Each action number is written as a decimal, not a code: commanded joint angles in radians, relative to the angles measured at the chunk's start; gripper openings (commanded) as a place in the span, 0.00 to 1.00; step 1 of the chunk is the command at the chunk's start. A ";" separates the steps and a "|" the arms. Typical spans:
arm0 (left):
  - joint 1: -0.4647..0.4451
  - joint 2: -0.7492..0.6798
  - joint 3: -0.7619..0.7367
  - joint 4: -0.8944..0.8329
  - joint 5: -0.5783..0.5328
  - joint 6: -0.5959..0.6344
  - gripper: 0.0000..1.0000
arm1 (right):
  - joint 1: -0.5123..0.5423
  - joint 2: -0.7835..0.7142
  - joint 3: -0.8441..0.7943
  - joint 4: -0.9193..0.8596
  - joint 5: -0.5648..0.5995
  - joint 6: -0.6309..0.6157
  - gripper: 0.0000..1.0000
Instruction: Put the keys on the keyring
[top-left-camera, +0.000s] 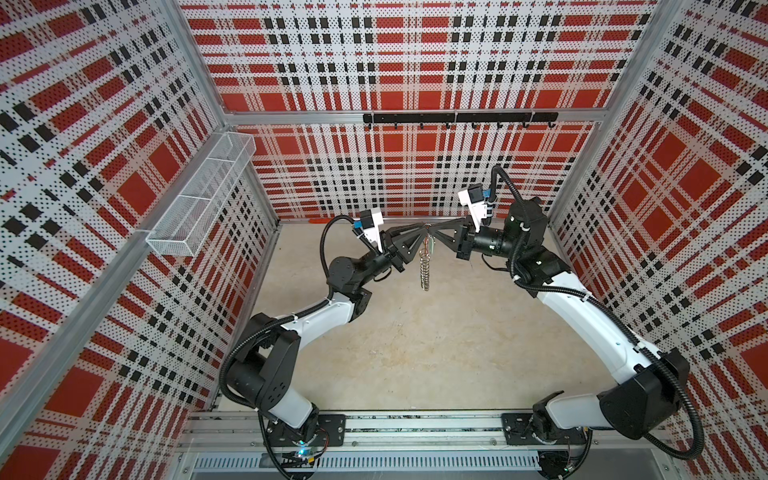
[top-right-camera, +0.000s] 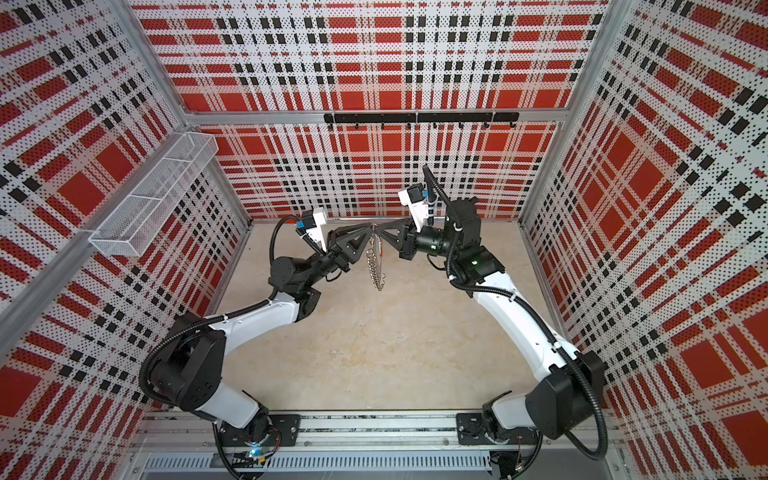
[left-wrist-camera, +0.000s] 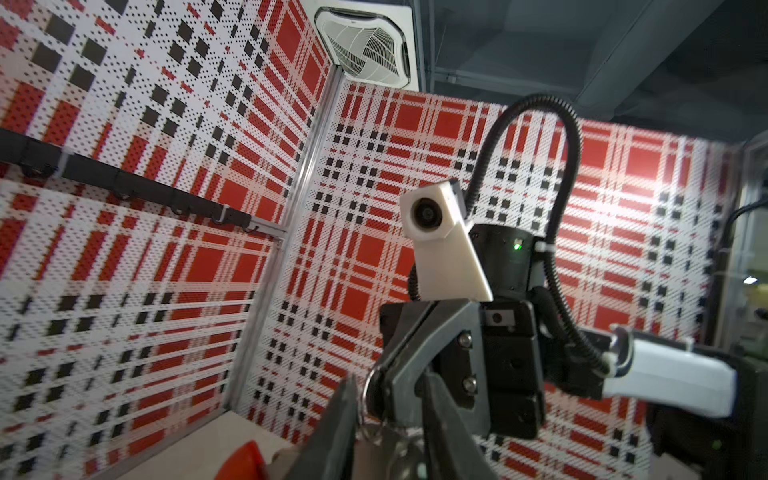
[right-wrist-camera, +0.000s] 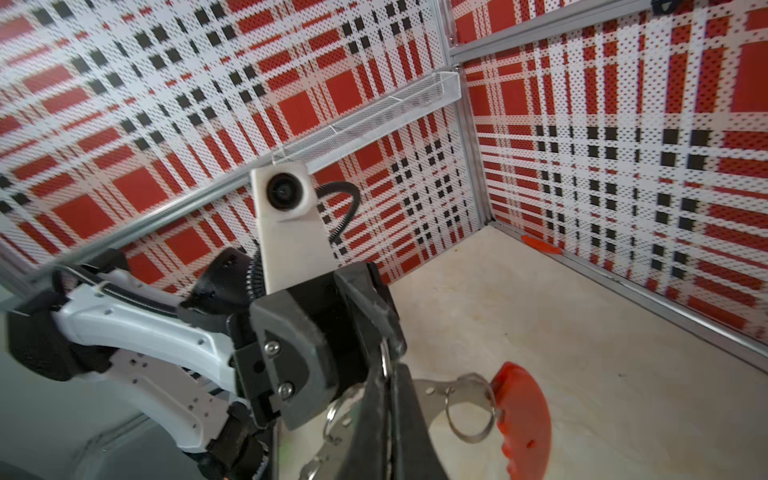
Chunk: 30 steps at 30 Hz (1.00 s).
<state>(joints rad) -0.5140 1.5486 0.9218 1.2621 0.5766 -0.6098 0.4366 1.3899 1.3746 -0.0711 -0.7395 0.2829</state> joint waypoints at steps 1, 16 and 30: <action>0.023 -0.098 -0.041 -0.177 0.057 0.363 0.35 | 0.002 -0.042 0.006 -0.157 0.177 -0.274 0.00; 0.010 -0.105 0.304 -1.257 0.176 1.158 0.23 | 0.002 -0.096 -0.064 -0.188 0.157 -0.643 0.00; 0.013 -0.071 0.369 -1.280 0.251 1.154 0.23 | 0.003 -0.081 -0.075 -0.210 0.076 -0.625 0.00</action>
<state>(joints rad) -0.5007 1.4673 1.2530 -0.0147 0.7895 0.5407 0.4366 1.3163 1.2785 -0.2928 -0.6174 -0.3210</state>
